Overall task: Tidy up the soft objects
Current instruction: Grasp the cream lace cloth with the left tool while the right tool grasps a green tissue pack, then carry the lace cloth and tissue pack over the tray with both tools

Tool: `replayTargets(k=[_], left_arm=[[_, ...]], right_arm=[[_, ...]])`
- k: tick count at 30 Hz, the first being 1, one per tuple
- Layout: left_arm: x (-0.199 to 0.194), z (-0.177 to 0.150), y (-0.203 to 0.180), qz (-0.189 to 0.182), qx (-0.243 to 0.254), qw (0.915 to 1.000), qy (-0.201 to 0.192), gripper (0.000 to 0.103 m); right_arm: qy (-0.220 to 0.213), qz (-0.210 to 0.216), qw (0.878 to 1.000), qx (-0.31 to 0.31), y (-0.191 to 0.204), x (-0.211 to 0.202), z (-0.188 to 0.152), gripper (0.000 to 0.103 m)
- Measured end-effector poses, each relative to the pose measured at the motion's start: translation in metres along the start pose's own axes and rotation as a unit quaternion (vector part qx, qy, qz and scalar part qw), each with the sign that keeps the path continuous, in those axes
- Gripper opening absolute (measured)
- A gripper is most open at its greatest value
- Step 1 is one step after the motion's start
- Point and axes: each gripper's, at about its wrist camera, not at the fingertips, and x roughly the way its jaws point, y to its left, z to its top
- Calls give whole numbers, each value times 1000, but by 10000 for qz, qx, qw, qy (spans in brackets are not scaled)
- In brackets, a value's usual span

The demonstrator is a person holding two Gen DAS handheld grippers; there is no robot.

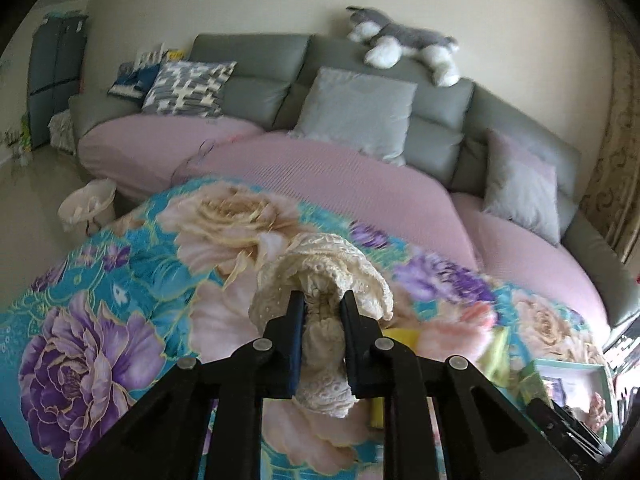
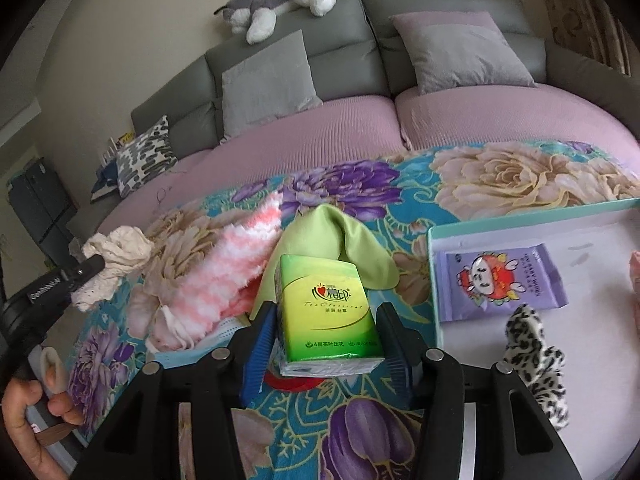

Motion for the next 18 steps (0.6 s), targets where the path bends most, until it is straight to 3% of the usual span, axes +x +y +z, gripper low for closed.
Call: replayTargets(k=[10, 18], left_arm=[[-29, -3, -63, -692, 488, 9961, -235, 18], [-39, -22, -138, -1341, 1115, 9845, -165, 18]], right_arm=[[-467, -212, 9985, 193, -28, -39, 7, 54], [-665, -630, 9933, 700, -84, -66, 9, 54]])
